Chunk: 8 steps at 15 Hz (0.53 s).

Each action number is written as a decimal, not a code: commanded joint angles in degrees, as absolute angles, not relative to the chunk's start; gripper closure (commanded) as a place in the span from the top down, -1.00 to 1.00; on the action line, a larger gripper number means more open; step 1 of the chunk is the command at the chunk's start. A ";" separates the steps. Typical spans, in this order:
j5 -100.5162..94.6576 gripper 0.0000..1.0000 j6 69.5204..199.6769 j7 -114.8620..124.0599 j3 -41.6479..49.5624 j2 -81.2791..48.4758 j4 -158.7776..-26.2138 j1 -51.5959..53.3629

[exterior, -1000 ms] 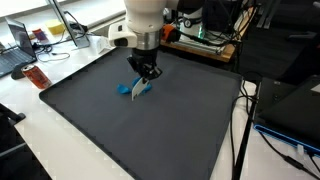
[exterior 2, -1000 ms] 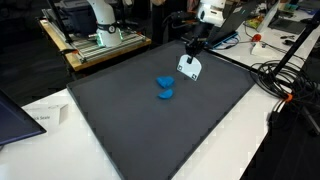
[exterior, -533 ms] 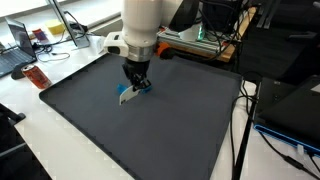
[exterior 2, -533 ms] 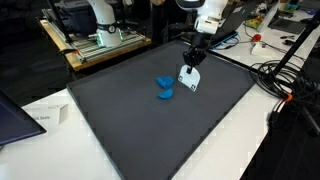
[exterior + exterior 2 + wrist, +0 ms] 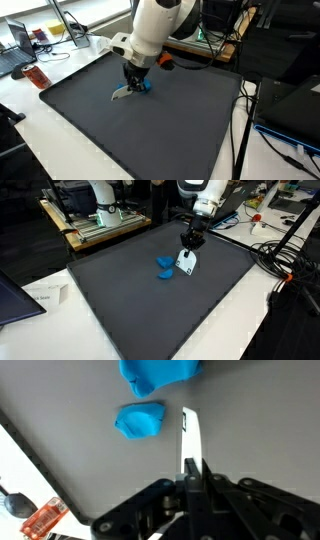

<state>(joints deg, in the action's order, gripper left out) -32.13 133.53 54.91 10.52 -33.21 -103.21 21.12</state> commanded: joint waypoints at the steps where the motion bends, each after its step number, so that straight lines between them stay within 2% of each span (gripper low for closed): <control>1: -38.24 -0.98 132.59 62.88 11.59 -33.13 -103.50 23.07; 8: -47.32 -0.98 129.04 72.78 9.94 -34.22 -103.10 22.61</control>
<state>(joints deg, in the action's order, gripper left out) -43.01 131.05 68.37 10.66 -33.92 -103.23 22.52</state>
